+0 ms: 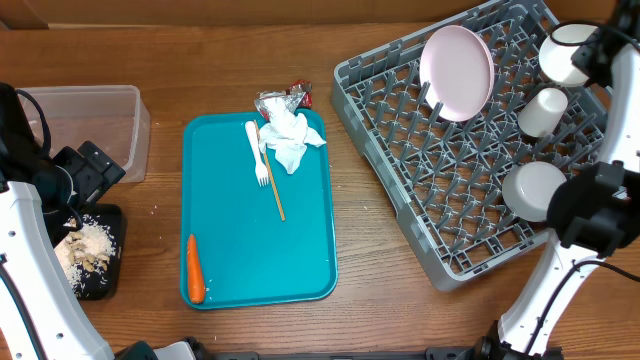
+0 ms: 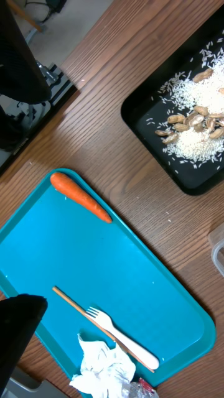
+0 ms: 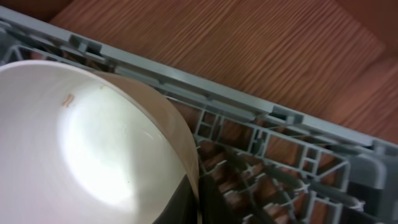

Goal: Sort waste into correct bins and load items into the dishwasher rack

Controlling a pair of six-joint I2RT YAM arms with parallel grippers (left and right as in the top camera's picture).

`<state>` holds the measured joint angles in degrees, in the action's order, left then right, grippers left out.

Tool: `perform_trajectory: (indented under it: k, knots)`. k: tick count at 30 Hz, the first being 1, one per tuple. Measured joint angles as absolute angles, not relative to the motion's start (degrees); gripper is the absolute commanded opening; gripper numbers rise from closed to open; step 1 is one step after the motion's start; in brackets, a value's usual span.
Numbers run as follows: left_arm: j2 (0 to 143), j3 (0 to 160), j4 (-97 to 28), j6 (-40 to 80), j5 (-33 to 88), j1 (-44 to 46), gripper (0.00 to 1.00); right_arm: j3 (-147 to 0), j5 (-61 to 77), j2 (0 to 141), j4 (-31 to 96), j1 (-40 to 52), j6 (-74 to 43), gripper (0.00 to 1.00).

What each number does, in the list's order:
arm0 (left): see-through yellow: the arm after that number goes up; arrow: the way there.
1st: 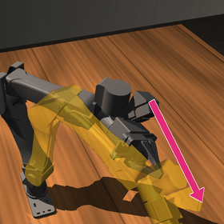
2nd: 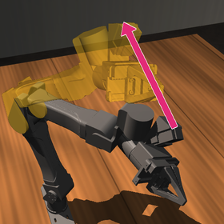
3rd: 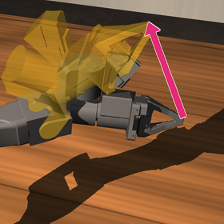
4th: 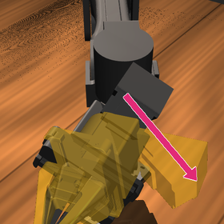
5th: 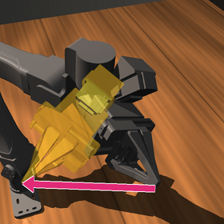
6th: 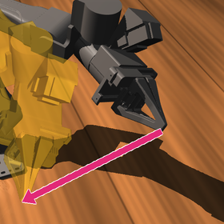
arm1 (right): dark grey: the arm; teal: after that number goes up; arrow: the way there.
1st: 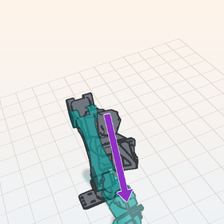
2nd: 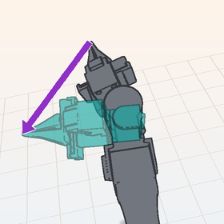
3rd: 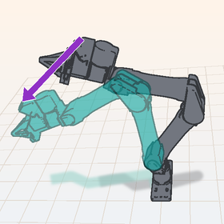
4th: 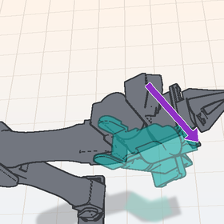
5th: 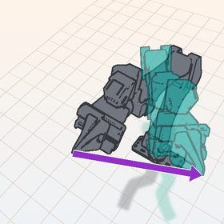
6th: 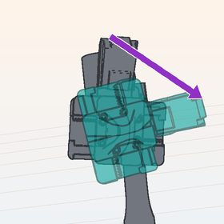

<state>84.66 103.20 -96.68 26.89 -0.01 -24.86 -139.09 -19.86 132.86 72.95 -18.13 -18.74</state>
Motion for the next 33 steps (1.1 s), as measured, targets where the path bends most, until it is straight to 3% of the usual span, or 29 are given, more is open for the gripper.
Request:
perform_trajectory:
  k: [14,23,31,33]
  knots:
    - [84.7,103.2,-96.7,26.9,0.0,-24.9,1.0,-139.1,-52.3,132.9,66.2,-1.1,-14.7,0.04]
    - [84.7,103.2,-96.7,26.9,0.0,-24.9,1.0,-132.7,-65.8,132.9,60.5,-1.1,-13.8,0.04]
    - [84.7,103.2,-96.7,26.9,0.0,-24.9,1.0,-122.5,-71.0,132.9,47.7,-1.1,-5.1,0.06]
    - [84.7,103.2,-96.7,26.9,0.0,-24.9,1.0,-121.0,-71.2,132.9,47.2,-1.1,-3.8,0.13]
